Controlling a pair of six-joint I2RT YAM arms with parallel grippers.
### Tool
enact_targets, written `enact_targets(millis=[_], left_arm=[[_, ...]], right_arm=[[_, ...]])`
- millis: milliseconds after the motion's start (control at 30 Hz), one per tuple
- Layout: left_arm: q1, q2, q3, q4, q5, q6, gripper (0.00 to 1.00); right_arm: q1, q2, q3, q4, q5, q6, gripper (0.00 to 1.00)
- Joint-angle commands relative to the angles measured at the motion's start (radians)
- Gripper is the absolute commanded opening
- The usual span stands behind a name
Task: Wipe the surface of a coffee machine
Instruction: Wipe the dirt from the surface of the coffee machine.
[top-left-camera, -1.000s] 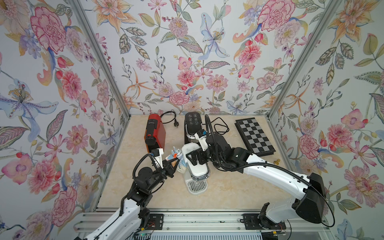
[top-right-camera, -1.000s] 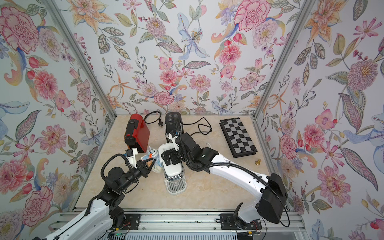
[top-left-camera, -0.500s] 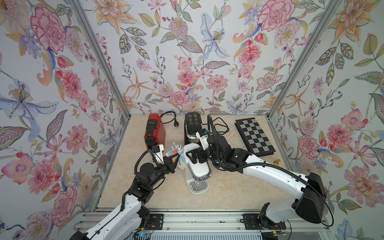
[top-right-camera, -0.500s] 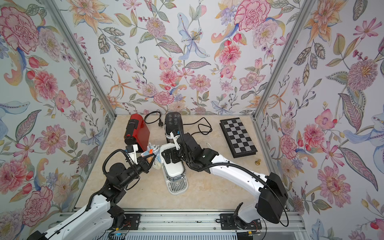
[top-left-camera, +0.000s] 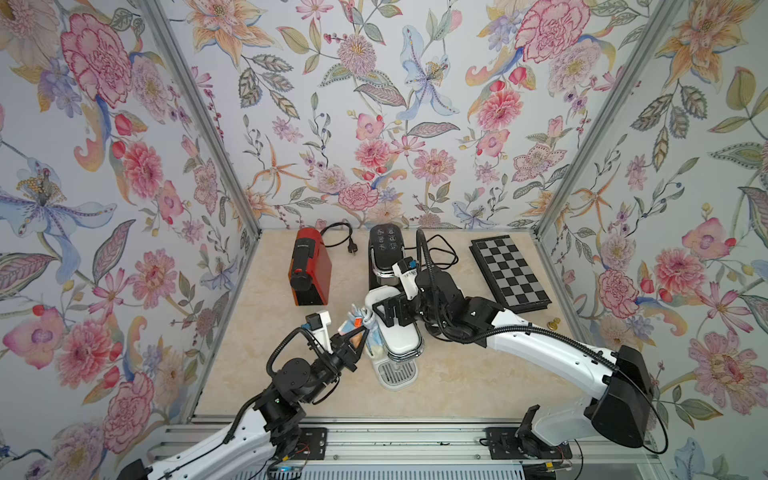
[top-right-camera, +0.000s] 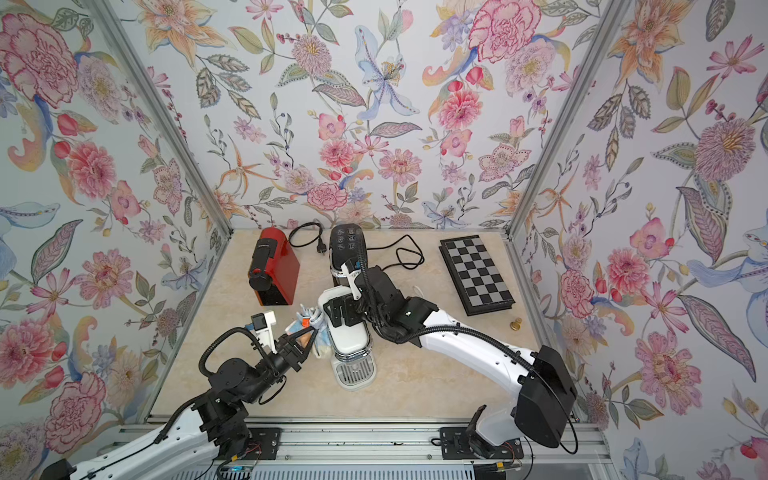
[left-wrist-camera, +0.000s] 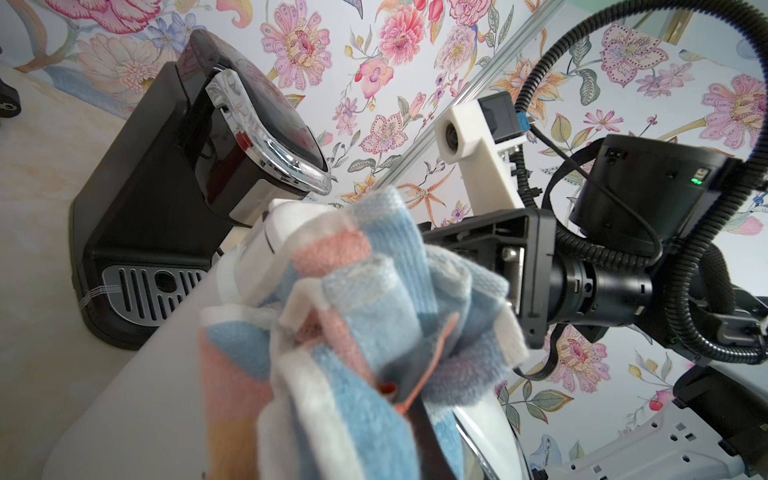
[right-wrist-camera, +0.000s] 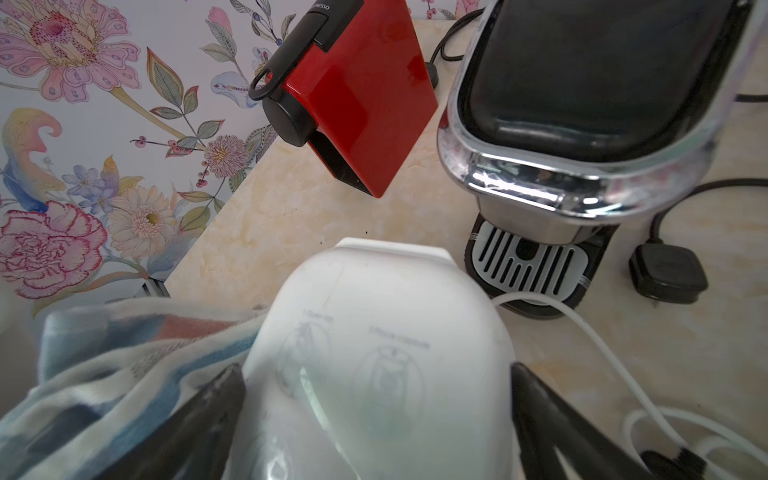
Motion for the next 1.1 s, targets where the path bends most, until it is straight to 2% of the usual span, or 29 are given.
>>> enact_targets(millis=[0,100,200,433,533,633,900,1067], left_arm=[[-0.145,0.098,-0.033,0.07,0.019,-0.069,0.0],[-0.221,0.184,-0.052,0.132,-0.049,-0.105,0.0],[-0.225,0.215,-0.061,0.126,-0.072,-0.137,0.0],[-0.199,0.012,-0.098,-0.103,-0.232,-0.165,0.0],[-0.129,-0.024,-0.128,-0.101,-0.173,-0.161,0.0],[-0.052,-0.002,-0.138,-0.065,-0.092,-0.137,0.0],[0.06,0.165,-0.069,0.053,0.03,-0.073,0.0],[0.089,0.298,-0.068,0.11,0.038,-0.093,0.0]], right_arm=[[0.018,0.082,-0.053,-0.108,-0.048,0.018,0.99],[0.017,0.085,-0.045,-0.108,-0.052,0.013,0.99],[0.018,0.088,-0.045,-0.106,-0.064,0.012,0.99],[0.024,0.073,-0.082,-0.105,-0.07,0.015,0.99],[0.024,0.066,-0.095,-0.105,-0.073,0.014,0.99],[0.025,0.062,-0.101,-0.105,-0.075,0.009,0.99],[0.024,0.076,-0.108,-0.103,-0.104,-0.002,0.99],[0.025,0.079,-0.127,-0.099,-0.118,-0.003,0.99]])
